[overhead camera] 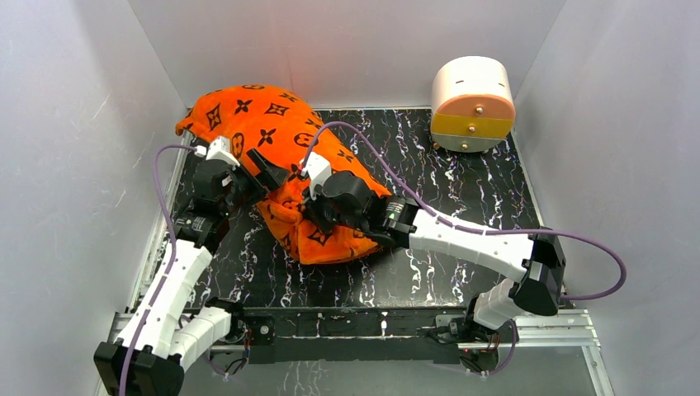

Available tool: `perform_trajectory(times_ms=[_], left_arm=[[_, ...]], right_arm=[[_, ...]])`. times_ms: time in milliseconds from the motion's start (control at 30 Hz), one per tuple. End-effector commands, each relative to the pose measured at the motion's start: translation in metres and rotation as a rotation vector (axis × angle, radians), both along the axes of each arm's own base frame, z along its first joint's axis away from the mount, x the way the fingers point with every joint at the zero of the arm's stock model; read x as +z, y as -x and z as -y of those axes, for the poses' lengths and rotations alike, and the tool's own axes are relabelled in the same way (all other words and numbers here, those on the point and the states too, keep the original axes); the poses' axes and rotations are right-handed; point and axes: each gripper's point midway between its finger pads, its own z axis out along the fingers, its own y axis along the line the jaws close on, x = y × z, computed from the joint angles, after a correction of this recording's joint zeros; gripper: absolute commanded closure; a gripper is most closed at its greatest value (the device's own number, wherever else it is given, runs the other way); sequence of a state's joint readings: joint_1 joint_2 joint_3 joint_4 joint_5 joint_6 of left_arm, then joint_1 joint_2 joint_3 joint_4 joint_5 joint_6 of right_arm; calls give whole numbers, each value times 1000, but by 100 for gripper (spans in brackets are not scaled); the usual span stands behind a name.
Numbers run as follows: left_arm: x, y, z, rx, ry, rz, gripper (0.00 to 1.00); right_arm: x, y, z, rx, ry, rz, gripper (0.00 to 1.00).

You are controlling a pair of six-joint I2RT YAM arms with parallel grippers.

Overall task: Remove the pillowcase from the pillow
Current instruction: Turn over the pillow at the center of the board.

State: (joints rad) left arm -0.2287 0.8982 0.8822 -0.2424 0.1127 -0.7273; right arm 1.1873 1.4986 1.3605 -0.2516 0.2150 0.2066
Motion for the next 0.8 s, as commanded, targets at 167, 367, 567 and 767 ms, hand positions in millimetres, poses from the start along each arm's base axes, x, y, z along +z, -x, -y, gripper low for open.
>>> perform_trajectory(times_ms=[167, 367, 567, 767], left_arm=[[25, 23, -45, 221, -56, 47, 2], [7, 45, -93, 452, -167, -66, 2], [10, 15, -32, 202, 62, 98, 2], [4, -2, 21, -41, 214, 138, 3]], right_arm=[[21, -16, 10, -65, -57, 23, 100], [24, -16, 9, -60, -73, 21, 100], [29, -15, 6, -47, -91, 20, 100], [36, -7, 7, -2, -102, 7, 100]])
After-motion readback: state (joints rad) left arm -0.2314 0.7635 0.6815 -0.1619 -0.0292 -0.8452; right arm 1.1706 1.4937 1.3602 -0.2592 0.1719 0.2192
